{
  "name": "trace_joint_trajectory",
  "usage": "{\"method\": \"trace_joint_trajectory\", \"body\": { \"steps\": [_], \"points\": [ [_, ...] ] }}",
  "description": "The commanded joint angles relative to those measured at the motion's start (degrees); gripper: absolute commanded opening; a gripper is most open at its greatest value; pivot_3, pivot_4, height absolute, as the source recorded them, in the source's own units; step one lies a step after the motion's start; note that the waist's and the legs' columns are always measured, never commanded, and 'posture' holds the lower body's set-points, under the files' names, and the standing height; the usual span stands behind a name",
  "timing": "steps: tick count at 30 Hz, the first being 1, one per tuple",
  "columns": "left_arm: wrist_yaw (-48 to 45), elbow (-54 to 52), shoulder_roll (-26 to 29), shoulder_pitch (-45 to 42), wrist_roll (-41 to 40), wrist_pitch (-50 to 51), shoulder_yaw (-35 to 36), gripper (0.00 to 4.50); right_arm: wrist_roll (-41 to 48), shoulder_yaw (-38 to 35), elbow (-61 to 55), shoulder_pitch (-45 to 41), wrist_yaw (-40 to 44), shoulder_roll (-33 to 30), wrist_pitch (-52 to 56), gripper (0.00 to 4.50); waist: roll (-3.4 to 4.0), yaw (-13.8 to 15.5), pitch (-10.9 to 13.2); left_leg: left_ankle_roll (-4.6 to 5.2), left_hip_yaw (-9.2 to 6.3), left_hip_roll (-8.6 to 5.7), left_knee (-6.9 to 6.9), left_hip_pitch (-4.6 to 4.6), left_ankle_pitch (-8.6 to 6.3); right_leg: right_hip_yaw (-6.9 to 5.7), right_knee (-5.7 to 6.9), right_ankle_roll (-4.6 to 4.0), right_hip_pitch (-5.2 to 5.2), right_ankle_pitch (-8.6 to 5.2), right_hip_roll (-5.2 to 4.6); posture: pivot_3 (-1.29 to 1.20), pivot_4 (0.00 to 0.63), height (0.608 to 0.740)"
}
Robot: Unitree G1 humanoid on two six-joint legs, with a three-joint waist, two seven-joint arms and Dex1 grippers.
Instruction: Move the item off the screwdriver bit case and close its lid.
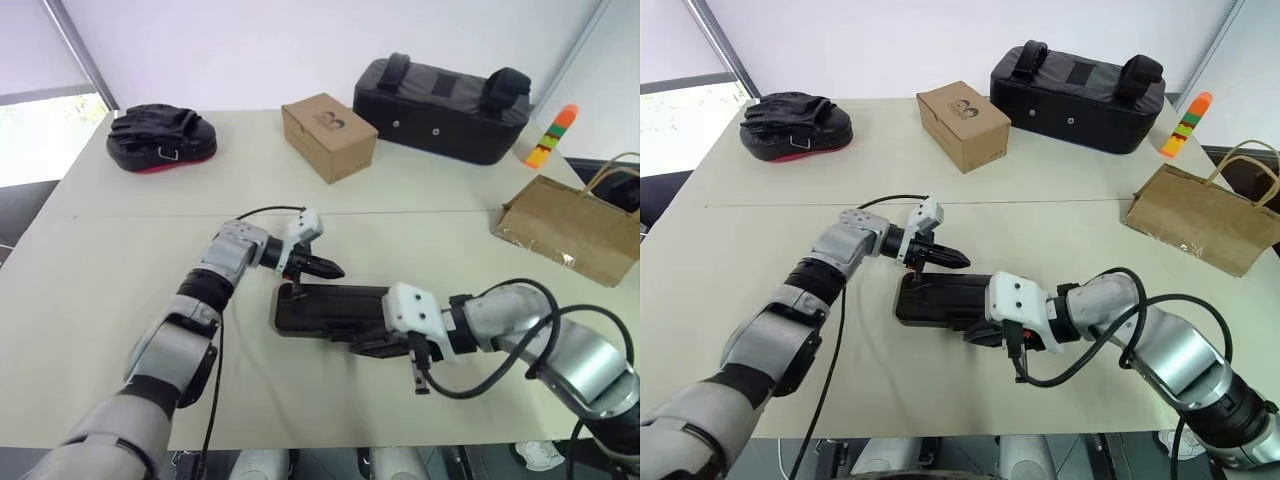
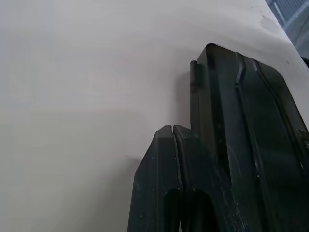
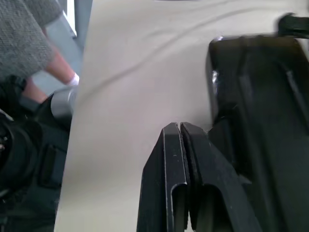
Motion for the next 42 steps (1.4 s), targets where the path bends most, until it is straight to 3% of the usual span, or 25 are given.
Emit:
{"method": "trace_joint_trajectory", "body": {
  "steps": [1,7,14,21,26,34,42],
  "points": [
    [-0.35,5.53,-1.72,-3.17,2.73,-3.54,-0.19,0.00,-4.30,2.85,-1.63,0.39,-3.00,1.24,-1.93,0.05,-0.01,-0.07,0.00,0.00,0.02,-0.02,0.00,0.00,0.00,0.01,0.00,0.00,-0.01,0.00,0.00,0.00,0.150,0.740],
    [1.87,12.93,-4.51,-4.78,7.36,-8.58,-0.22,0.00,-12.64,9.89,-1.71,-0.17,-8.64,4.42,-1.24,0.05,-0.01,-0.03,-0.03,0.00,0.00,0.00,0.01,0.01,0.00,0.00,0.03,0.00,-0.01,0.00,0.05,0.00,0.150,0.740],
    [-1.61,16.14,-4.74,-3.60,11.47,-11.47,-2.44,0.00,-20.84,16.47,0.90,-2.27,-12.38,7.72,0.74,0.05,-0.14,-0.02,-0.14,0.00,-0.02,-0.02,0.03,0.10,0.00,0.00,0.02,0.00,0.12,0.00,0.05,0.00,0.150,0.740],
    [-1.66,16.42,-4.85,-1.87,13.19,-12.29,-1.97,0.00,-29.38,18.74,5.57,-5.90,-13.54,6.20,0.62,0.05,-0.19,-0.15,-0.39,0.00,-0.04,0.00,0.03,0.28,0.00,-0.02,0.02,-0.01,0.28,0.00,0.09,0.00,0.150,0.740],
    [-2.09,15.61,-5.28,-1.21,13.26,-12.23,-1.62,0.00,-32.63,21.15,5.57,-7.78,-13.45,6.87,2.48,0.05,-0.21,-0.46,-0.41,0.07,-0.04,0.04,-0.01,0.94,-0.04,-0.03,-0.01,0.01,0.93,-0.03,0.10,0.00,0.150,0.740],
    [-6.06,12.01,-6.20,0.98,12.46,-11.11,-2.47,0.00,-38.01,24.95,5.94,-10.80,-15.09,9.78,7.27,0.05,-0.46,-1.56,-0.83,0.07,-0.07,0.09,-0.02,1.01,-0.04,-0.03,0.06,0.01,0.94,-0.03,0.15,0.00,0.150,0.740],
    [-12.31,6.09,-5.90,4.96,14.89,-9.17,-6.39,0.00,-45.96,29.18,8.62,-15.09,-15.51,8.38,4.99,0.05,-0.48,-1.91,-1.10,0.06,-0.07,0.13,-0.11,1.08,-0.05,-0.01,0.06,-0.02,0.92,-0.04,0.24,0.00,0.150,0.740]
  ]
}}
